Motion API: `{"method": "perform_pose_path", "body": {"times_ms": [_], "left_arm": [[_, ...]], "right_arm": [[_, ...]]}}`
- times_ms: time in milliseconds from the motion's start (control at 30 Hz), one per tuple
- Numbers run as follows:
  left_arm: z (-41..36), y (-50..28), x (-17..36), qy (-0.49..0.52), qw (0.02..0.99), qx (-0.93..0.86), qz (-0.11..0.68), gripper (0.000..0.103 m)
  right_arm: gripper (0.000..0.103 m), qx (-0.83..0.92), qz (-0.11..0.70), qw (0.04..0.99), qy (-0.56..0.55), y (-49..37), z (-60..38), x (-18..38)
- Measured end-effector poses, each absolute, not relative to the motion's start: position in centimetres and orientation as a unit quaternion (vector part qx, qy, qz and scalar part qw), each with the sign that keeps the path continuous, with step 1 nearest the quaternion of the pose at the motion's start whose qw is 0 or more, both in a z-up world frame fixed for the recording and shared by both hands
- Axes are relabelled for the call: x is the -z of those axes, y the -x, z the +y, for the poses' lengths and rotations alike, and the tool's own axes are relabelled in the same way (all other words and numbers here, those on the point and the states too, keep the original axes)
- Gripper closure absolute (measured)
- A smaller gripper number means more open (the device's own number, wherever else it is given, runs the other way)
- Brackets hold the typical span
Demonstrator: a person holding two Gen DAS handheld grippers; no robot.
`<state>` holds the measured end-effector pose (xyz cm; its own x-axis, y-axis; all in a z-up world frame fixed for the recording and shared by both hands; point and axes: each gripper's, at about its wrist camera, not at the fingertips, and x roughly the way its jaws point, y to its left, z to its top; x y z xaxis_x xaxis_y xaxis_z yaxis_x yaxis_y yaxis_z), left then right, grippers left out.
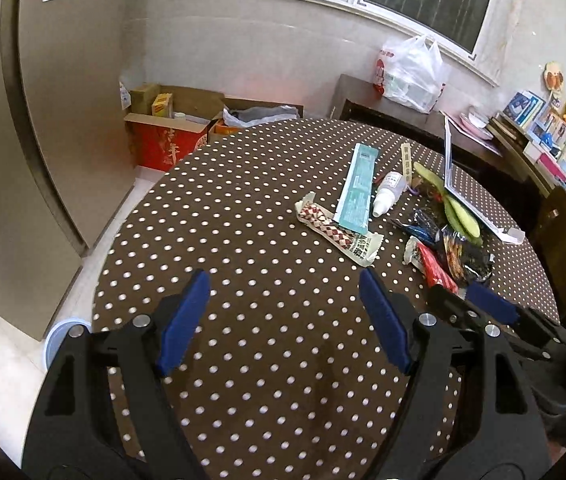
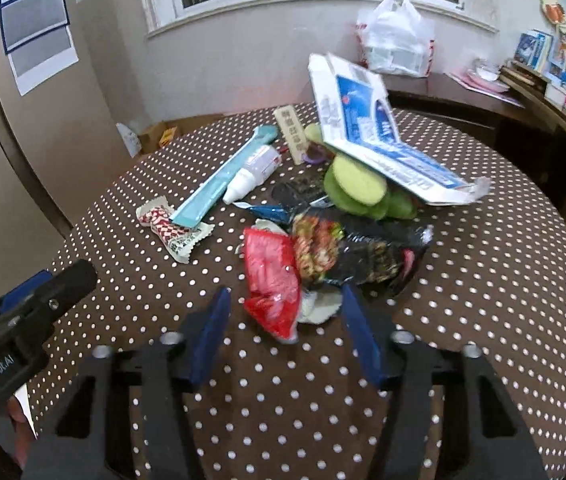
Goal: Collect trash
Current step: 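Grasp the red-white wrapper with left tool while right tool grasps small wrapper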
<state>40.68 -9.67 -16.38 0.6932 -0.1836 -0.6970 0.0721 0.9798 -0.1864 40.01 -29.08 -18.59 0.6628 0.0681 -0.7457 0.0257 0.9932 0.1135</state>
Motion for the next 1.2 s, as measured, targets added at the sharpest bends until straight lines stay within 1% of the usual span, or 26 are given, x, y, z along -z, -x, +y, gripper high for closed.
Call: {"method": "perform_pose_path", "body": {"times_ms": [100, 200, 300, 567, 633, 667, 733, 767, 800, 833, 867, 900, 967, 1000, 1200], "left_arm": [[-10.1, -41.4, 16.7, 0.071, 0.914, 0.069, 0.393, 0.027], [-10.6, -42.1, 16.8, 0.076, 0.912, 0.073, 0.395, 0.027], [-11.7, -43.2, 17.0, 0.075, 0.909, 0.081, 0.403, 0.027], [-14.6, -46.2, 17.5, 0.062, 0.896, 0.085, 0.431, 0.029], [-14.8, -46.9, 17.7, 0.064, 0.890, 0.089, 0.442, 0.034], [-14.9, -47.3, 17.9, 0.063, 0.887, 0.088, 0.449, 0.038], [-15.1, -47.7, 18.1, 0.054, 0.888, 0.081, 0.449, 0.039], [-15.3, -47.8, 18.2, 0.045, 0.889, 0.076, 0.449, 0.045], [-15.4, -47.8, 18.2, 0.039, 0.890, 0.069, 0.448, 0.065], [-15.5, -47.9, 18.1, 0.041, 0.891, 0.072, 0.447, 0.074], [-15.3, -47.9, 18.2, 0.049, 0.889, 0.078, 0.449, 0.080], [-15.2, -48.0, 18.1, 0.052, 0.888, 0.078, 0.449, 0.088], [-14.5, -48.0, 18.2, 0.063, 0.885, 0.087, 0.454, 0.094], [-14.1, -47.9, 18.2, 0.070, 0.883, 0.092, 0.455, 0.095], [-11.0, -45.3, 17.8, 0.102, 0.877, 0.116, 0.454, 0.099]], "right_arm": [[0.081, -0.015, 0.409, 0.911, -0.055, -40.5, -29.3, 18.5], [0.082, -0.012, 0.380, 0.922, -0.069, -39.9, -30.1, 17.5], [0.083, -0.015, 0.363, 0.929, -0.077, -39.9, -30.6, 16.7], [0.084, -0.014, 0.354, 0.931, -0.082, -40.6, -30.8, 16.0], [0.084, -0.016, 0.353, 0.932, -0.086, -40.8, -30.9, 15.9], [0.084, -0.016, 0.353, 0.931, -0.087, -40.8, -30.9, 15.8], [0.084, -0.017, 0.353, 0.932, -0.087, -41.0, -30.8, 15.8], [0.084, -0.017, 0.353, 0.932, -0.087, -41.0, -30.8, 15.7], [0.084, -0.018, 0.353, 0.931, -0.088, -41.1, -30.8, 15.8], [0.084, -0.017, 0.353, 0.931, -0.087, -41.1, -30.8, 15.8], [0.084, -0.017, 0.354, 0.931, -0.087, -41.2, -30.7, 15.8], [0.084, -0.017, 0.354, 0.931, -0.086, -41.2, -30.7, 15.8], [0.084, -0.017, 0.354, 0.931, -0.083, -41.1, -30.6, 15.8], [0.084, -0.016, 0.354, 0.931, -0.082, -41.1, -30.5, 15.9], [0.084, -0.020, 0.350, 0.933, -0.080, -39.9, -30.1, 15.4]]}}
